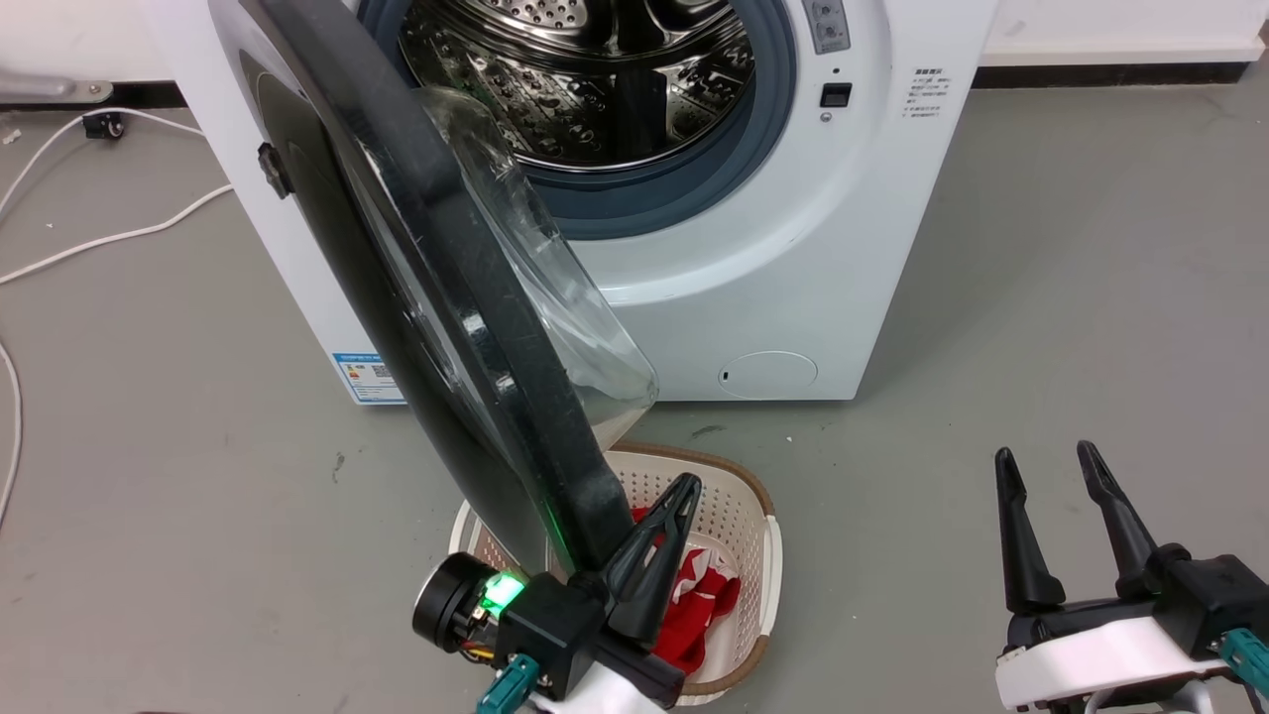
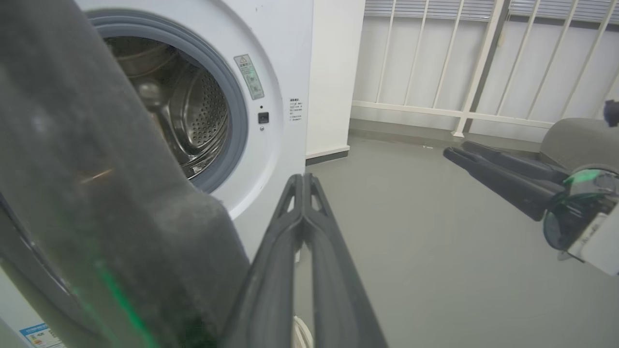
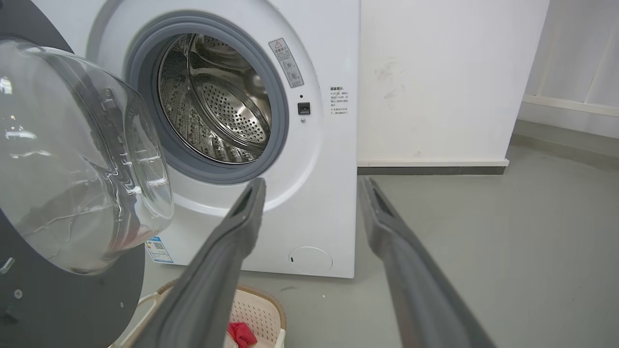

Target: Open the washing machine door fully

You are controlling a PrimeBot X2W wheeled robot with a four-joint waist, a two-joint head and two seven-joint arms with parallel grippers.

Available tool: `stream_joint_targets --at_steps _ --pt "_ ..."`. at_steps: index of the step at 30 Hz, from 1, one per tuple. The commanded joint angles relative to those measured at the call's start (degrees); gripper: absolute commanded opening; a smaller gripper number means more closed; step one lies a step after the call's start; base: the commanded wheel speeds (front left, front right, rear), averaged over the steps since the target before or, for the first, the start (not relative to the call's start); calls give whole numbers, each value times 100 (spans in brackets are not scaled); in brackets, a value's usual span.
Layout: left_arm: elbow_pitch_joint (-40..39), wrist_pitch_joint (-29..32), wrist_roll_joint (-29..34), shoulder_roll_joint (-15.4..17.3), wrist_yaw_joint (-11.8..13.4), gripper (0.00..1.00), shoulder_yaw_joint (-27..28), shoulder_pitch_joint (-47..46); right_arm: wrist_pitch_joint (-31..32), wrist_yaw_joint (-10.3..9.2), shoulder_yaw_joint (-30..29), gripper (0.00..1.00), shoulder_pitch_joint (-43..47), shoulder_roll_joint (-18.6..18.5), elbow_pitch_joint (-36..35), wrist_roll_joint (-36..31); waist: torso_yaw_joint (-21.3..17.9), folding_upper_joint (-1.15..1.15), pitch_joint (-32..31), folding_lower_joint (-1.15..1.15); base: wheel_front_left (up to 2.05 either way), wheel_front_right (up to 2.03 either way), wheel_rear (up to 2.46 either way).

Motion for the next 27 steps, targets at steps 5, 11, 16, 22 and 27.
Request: stream_joint_targets --at_steps 5,11,16,22,27 --pt "293 -78 -56 -11 174 0 171 -165 22 -4 26 100 -55 19 20 60 -74 0 9 0 0 0 0" --pt "331 -141 -84 19 283 0 245 -155 31 -4 9 100 -41 19 42 96 -61 0 10 0 0 0 0" --pt "176 -216 -111 98 331 0 234 131 53 -4 9 100 36 19 67 143 76 0 -49 0 0 0 0" --pt "-134 -240 -139 212 486 0 283 551 104 -4 -36 100 101 18 17 121 499 0 -96 0 0 0 0" --pt "-376 -217 -170 289 627 0 317 841 151 -4 -45 100 133 17 -30 105 967 0 -112 0 0 0 0"
